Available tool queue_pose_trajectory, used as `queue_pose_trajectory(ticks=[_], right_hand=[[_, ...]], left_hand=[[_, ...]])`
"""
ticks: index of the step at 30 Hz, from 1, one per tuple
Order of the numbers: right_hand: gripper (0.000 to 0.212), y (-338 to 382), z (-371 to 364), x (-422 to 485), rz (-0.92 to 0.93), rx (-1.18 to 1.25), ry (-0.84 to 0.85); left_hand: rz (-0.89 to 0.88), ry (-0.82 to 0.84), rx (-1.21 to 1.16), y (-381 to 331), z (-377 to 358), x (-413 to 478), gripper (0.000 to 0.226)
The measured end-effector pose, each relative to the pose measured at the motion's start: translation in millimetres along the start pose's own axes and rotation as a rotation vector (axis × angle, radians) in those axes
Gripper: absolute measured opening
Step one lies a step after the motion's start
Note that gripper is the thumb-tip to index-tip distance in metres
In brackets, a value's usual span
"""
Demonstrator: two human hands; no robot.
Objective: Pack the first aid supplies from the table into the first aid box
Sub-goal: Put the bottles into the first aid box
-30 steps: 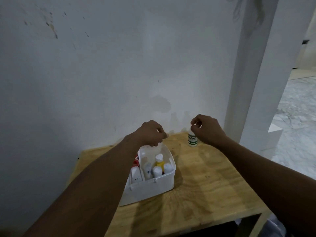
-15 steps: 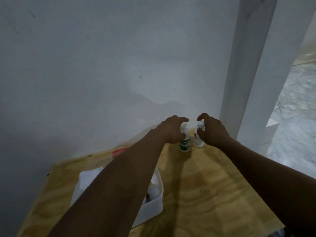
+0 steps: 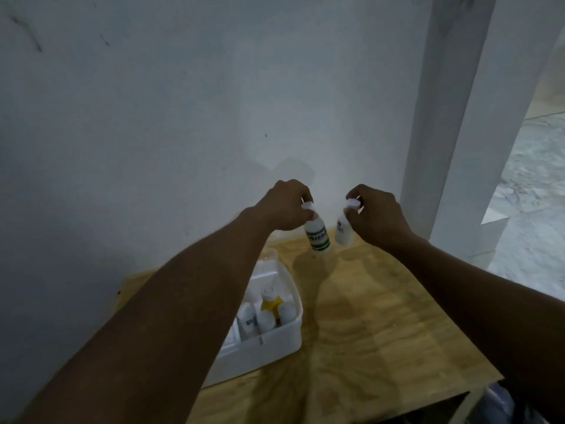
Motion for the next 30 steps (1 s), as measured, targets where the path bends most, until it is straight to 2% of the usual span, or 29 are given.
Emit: queue_pose_trajectory(ticks=[5,13,19,30], right_hand=[[0.019,72.5,15.8,-1.9,0.137,0.058,-0.080],[0.018,150.2,-6.7,-23.5,0.283,0.129,0.011],[0.020,156.7,-42.3,-42.7,0.294,0.091,0.125],[0.021,138.0,-88.7,-54.4,0.168,0.069,0.422]], left_hand=[[0.100,-0.049,-0.077,33.1,47.9,-58.1,0.036],[0.186,-0.031,-0.109,68.1,59.4,-126.2,0.031],[0.211,0.077,-0.126,81.9,23.0,-139.8,0.034],[0.232,0.284,-0.085,77.8,-20.9,-141.6,0.039]])
Point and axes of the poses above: each hand's wrist, its own x-axis towards the middle knuckle, its own z-axis out of the back of the hand, y = z × x, the point moved 9 cm from there along x, towards the middle knuckle, and after that the axes turned 13 degrees about y, right-handed, at the moved point
